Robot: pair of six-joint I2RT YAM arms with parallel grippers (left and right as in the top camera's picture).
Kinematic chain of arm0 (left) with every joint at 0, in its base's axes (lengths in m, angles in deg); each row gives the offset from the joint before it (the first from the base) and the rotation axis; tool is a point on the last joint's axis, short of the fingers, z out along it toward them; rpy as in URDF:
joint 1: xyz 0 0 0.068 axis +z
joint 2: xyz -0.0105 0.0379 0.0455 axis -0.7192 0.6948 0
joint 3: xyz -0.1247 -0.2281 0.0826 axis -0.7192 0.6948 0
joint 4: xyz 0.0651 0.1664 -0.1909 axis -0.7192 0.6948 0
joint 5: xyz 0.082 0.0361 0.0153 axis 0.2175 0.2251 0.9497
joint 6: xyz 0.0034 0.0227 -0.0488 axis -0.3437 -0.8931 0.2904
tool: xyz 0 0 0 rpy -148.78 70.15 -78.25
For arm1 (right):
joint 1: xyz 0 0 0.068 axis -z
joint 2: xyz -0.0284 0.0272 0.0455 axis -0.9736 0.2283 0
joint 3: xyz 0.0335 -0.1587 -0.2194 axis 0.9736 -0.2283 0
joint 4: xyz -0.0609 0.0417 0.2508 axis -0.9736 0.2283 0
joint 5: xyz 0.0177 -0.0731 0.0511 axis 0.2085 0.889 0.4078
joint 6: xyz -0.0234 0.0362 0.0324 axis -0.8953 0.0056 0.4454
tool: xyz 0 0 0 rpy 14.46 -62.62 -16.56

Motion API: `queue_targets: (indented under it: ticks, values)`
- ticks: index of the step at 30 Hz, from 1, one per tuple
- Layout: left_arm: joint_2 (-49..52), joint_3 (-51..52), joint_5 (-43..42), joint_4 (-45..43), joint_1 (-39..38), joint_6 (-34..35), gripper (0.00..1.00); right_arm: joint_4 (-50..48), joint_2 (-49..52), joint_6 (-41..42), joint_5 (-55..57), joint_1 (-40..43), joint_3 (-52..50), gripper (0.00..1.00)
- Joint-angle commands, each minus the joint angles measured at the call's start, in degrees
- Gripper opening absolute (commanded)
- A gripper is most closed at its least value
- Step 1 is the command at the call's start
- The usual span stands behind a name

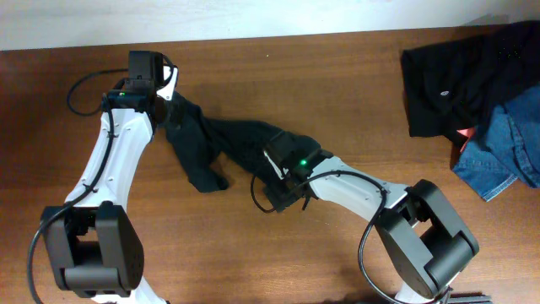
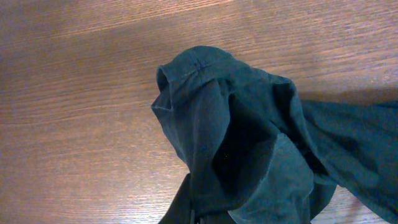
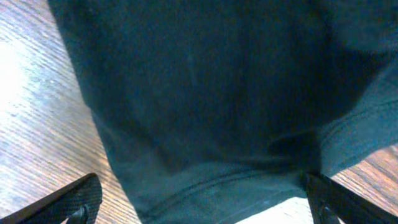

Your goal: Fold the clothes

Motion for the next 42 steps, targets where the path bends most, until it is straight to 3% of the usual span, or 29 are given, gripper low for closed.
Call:
queue_targets:
  ticks: [1,5,10,16,19,22,25,32,42]
  values:
    - [-0.35,-0.26,-0.63,-0.17,0.13,0.74,0.01,-0.02,0.52,-0.92,-2.23,0.04,-0.22,0.99]
    - [-0.37,-0.26,-0.63,-0.15,0.13,0.74,0.01,0.0,0.52,-0.9,-2.23,0.04,-0.22,0.98]
    - [-0.37,-0.26,-0.63,-0.15,0.15,0.74,0.0,0.0,0.52,-0.92,-2.23,0.07,-0.26,0.66]
    - [-0.37,-0.26,-0.63,-0.17,0.15,0.74,0.01,0.0,0.52,-0.92,-2.23,0.07,-0.26,0.55]
    - [-0.37,-0.26,-0.63,-0.17,0.15,0.74,0.01,0.0,0.52,-0.92,-2.23,0.07,-0.26,0.34]
    - [-0.37,-0.26,-0.63,-0.17,0.15,0.74,0.0,0.0,0.52,-0.92,-2.23,0.07,-0.26,0.23]
    - [-0.37,-0.26,-0.63,-0.17,0.15,0.74,0.01,0.0,0.52,-0.87,-2.21,0.07,-0.26,0.04]
    - [-0.68,-0.31,-0.63,-1.7,0.15,0.74,0.01,1.16,-0.17,-0.87,-1.99,0.46,0.94,0.04]
    - [-7.28,-4.92,-2.6,-2.51,0.02,0.48,0.01,19.71,-7.04,-0.9,-1.31,4.96,20.31,0.04]
